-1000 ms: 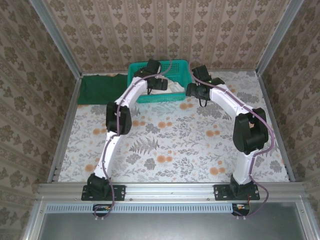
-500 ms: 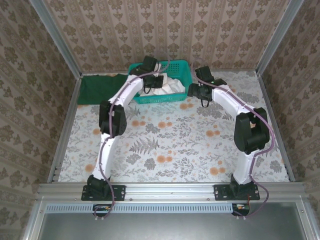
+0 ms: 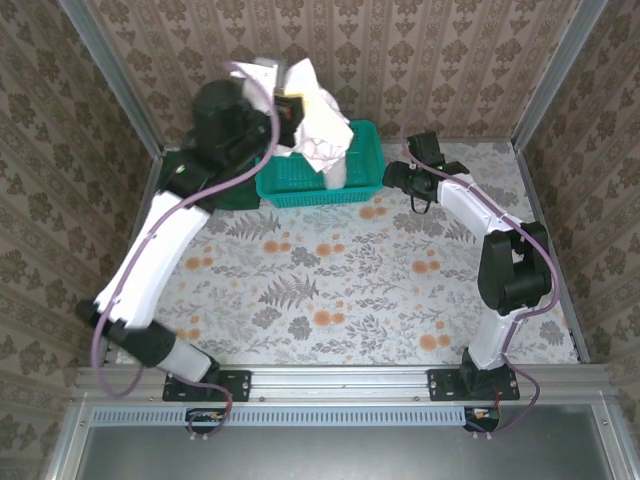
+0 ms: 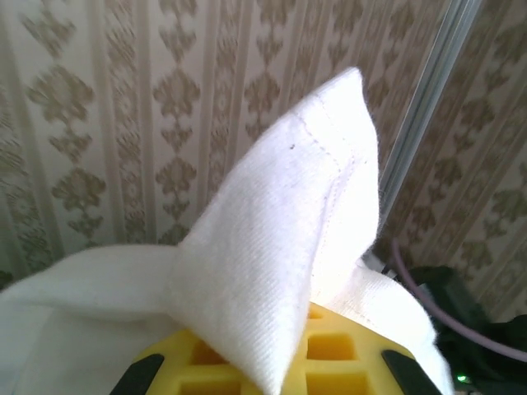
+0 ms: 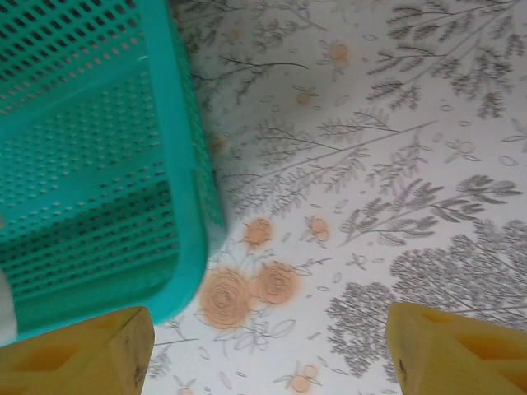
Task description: Fold and stack the t-shirts
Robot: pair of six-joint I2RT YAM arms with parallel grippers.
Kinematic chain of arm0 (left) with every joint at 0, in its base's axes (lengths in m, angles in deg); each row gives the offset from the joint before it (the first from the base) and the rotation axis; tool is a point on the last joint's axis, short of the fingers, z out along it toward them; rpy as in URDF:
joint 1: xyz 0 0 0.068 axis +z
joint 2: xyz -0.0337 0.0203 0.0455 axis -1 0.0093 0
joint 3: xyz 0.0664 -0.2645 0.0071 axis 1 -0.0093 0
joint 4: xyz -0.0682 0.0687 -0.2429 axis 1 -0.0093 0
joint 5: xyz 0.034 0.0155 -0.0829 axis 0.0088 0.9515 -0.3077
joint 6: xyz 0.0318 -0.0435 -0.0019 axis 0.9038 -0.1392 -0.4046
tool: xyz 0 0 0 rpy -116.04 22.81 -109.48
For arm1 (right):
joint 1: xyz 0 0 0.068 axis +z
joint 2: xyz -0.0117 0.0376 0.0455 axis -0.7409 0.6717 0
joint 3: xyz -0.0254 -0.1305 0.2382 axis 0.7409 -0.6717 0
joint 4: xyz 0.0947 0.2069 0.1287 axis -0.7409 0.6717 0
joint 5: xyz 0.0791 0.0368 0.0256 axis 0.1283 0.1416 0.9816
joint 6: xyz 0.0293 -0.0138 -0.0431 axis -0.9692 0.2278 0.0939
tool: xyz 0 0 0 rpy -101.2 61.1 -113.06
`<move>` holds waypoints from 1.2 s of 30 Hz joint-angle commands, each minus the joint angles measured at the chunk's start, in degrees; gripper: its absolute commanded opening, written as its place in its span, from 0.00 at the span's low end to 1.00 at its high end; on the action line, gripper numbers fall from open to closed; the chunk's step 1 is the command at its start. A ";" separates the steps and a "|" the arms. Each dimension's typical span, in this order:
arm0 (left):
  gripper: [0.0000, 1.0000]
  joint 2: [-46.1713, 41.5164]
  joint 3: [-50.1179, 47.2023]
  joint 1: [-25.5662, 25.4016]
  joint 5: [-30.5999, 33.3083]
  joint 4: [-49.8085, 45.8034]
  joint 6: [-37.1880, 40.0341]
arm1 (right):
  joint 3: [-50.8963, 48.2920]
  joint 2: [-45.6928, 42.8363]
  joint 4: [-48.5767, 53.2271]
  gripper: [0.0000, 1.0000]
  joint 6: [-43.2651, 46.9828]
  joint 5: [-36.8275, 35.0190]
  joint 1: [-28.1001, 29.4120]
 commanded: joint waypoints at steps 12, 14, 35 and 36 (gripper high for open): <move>0.00 -29.52 -33.80 1.00 14.67 3.10 -13.30 | 18.44 18.17 6.61 0.55 -0.56 2.71 1.98; 0.00 -30.54 -36.29 1.30 14.40 2.57 -14.80 | 21.66 20.64 9.50 0.44 0.75 0.81 2.58; 0.00 -30.99 -50.14 1.34 6.88 7.05 -20.39 | -2.85 0.21 3.81 0.08 19.05 -13.83 -15.78; 0.00 -30.66 -50.33 1.34 6.65 7.25 -20.70 | -3.10 0.17 3.44 0.11 19.08 -13.81 -16.76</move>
